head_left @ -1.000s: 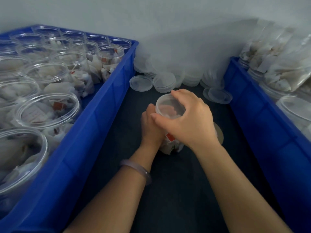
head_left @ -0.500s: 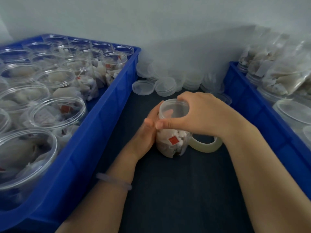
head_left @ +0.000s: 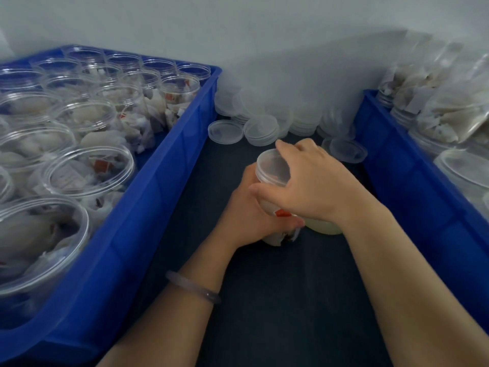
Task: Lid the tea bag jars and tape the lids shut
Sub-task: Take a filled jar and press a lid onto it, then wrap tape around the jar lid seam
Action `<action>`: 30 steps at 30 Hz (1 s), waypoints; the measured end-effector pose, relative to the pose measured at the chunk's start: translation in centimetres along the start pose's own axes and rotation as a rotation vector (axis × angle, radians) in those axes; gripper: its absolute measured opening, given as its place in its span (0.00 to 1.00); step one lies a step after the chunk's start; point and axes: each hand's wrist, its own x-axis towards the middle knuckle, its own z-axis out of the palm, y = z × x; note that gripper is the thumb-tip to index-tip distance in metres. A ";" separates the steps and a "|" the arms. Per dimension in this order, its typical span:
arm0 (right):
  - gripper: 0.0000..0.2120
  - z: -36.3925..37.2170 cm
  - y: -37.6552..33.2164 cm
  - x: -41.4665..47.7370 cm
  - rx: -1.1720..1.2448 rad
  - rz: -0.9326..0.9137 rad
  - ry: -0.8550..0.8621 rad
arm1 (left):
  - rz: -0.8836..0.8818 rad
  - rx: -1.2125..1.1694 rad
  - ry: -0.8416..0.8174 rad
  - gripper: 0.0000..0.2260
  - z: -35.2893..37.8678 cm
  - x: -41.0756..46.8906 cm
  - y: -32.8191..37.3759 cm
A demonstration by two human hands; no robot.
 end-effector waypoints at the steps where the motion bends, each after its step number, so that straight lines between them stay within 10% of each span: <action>1: 0.46 0.2 0.3 0.0 0.049 -0.019 0.018 | 0.012 -0.005 0.003 0.43 -0.1 0.1 -0.1; 13: 0.43 2.9 -0.9 0.2 0.087 0.108 0.333 | -0.076 0.109 0.130 0.34 0.6 0.2 0.6; 18: 0.41 1.7 4.3 -0.5 0.719 0.081 0.096 | -0.067 0.111 0.217 0.45 -0.7 0.5 -0.2; 24: 0.24 5.9 8.3 -2.2 0.110 0.198 -0.193 | -0.146 0.281 0.345 0.60 -0.8 0.7 0.9; 27: 0.10 5.7 8.7 -3.0 0.364 0.199 -0.106 | 0.331 0.397 0.576 0.29 -0.3 -0.6 1.7; 30: 0.10 5.0 8.4 -4.3 0.715 0.083 -0.069 | 0.362 0.363 0.252 0.13 1.5 -1.5 2.7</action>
